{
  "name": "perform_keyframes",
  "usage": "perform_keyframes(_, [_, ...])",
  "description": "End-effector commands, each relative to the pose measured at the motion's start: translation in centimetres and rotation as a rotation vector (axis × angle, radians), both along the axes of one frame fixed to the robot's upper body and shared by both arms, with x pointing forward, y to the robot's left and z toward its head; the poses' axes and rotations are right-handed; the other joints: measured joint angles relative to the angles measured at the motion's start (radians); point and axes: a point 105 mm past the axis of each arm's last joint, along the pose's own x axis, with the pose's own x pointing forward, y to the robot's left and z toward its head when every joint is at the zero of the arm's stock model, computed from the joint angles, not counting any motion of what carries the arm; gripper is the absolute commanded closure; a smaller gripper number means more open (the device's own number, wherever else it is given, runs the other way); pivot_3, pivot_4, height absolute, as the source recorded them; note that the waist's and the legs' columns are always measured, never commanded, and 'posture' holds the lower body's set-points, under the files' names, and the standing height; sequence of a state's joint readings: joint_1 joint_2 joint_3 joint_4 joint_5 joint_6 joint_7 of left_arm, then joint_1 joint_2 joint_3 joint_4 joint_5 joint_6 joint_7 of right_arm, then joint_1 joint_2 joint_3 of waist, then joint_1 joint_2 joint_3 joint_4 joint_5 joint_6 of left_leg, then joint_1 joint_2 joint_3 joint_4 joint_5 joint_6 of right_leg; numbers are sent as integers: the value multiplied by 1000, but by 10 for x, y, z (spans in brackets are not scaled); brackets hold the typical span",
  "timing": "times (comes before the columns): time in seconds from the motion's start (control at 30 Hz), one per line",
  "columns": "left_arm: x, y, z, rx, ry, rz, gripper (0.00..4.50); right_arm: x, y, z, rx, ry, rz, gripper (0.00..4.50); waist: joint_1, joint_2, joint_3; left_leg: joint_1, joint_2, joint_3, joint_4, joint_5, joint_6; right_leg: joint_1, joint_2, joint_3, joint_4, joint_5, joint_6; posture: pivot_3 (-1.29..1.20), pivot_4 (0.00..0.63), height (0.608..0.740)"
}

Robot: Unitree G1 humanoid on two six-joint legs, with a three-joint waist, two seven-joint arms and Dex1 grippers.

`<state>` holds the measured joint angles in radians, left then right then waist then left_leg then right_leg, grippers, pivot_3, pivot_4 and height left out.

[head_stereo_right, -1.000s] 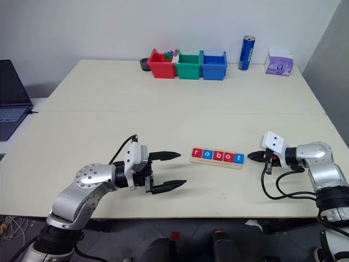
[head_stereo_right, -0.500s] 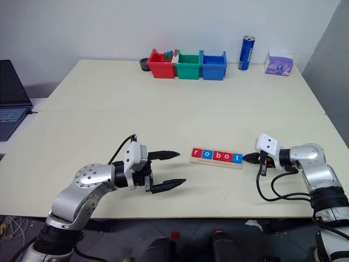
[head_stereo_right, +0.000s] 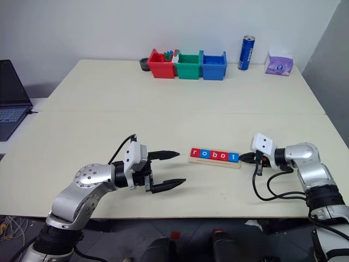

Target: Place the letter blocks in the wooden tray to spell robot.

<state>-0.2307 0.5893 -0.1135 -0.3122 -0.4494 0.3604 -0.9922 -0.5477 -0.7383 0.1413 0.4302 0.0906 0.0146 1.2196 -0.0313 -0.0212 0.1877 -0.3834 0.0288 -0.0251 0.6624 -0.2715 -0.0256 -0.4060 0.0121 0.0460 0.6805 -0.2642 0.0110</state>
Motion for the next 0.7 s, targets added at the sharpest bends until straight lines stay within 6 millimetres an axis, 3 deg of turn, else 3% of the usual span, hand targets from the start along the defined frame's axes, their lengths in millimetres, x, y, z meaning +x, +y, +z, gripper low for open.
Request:
perform_keyframes(0.03, [-1,0,11,-10,-54,-1,0,6,-3,17,-10,-54,2,4449,0,0,0,0,0,0,0,0,0,0,0,0,0,0,0,0,150,740])
perform_keyframes(0.1, [-1,0,10,-10,-54,-1,0,3,-8,22,-16,-47,-1,4449,0,0,0,0,0,0,0,0,0,0,0,0,0,0,0,0,150,740])
perform_keyframes(0.2, [0,1,10,-9,-54,2,0,-2,-11,32,3,-29,-1,3907,1,0,0,0,0,0,0,0,0,0,0,0,0,0,0,0,150,740])
perform_keyframes(0.37, [2,8,8,11,-60,37,0,-19,-2,49,75,3,12,2206,2,0,0,0,0,-1,0,0,0,0,0,0,0,0,0,0,150,740])
perform_keyframes(0.57, [6,23,1,68,-44,141,0,-50,17,38,123,59,23,26,2,0,0,-1,0,-2,0,0,0,0,0,-1,0,-1,2,0,150,740])
perform_keyframes(0.7, [6,33,-5,107,-31,197,0,-57,19,30,138,63,-16,26,2,0,0,-1,0,-1,0,0,0,0,0,0,0,-2,3,0,150,740])
